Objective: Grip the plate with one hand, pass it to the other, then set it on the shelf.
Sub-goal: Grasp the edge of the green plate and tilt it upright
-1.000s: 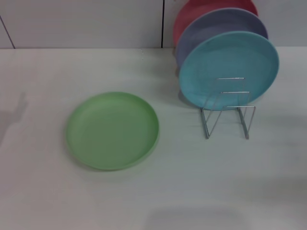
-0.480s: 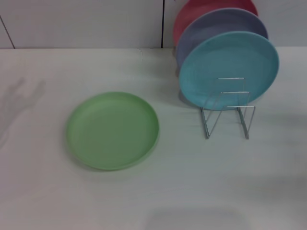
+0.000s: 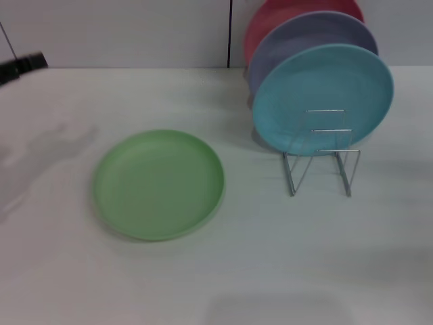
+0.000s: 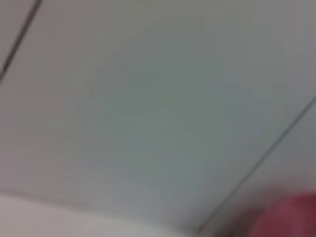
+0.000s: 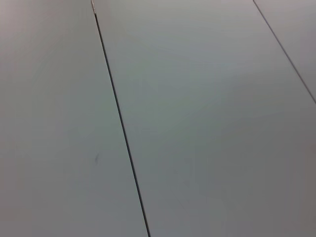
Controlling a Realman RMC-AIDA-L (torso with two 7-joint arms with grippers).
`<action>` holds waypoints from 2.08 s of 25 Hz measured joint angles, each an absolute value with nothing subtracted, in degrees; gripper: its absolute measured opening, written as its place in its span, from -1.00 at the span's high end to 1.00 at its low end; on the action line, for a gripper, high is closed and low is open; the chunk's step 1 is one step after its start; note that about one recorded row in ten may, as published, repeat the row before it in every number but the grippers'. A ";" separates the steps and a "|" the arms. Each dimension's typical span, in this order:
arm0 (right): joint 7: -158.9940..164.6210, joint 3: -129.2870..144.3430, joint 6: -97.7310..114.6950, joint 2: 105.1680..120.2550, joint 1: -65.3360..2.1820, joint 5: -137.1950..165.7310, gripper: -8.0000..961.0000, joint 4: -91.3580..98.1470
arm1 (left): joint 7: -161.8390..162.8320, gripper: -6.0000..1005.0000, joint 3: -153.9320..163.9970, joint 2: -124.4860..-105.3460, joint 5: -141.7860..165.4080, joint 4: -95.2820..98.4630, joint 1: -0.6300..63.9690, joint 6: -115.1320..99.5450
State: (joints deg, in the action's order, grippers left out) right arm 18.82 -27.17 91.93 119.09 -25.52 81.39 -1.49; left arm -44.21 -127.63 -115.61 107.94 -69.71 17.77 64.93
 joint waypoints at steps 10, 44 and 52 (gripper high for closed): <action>18.81 -27.16 91.84 119.09 -25.66 81.39 -0.46 -1.50 | -28.52 -0.54 -124.46 -118.06 141.76 -80.29 26.97 76.80; 18.87 -27.16 92.01 118.87 -25.75 81.39 -0.47 -1.08 | -5.78 -0.40 -109.35 -118.31 158.26 -68.10 37.25 81.16; 18.89 -27.16 91.67 118.65 -25.83 81.39 -0.47 -0.74 | -4.00 -0.34 -108.36 -118.30 158.30 -65.16 38.07 79.38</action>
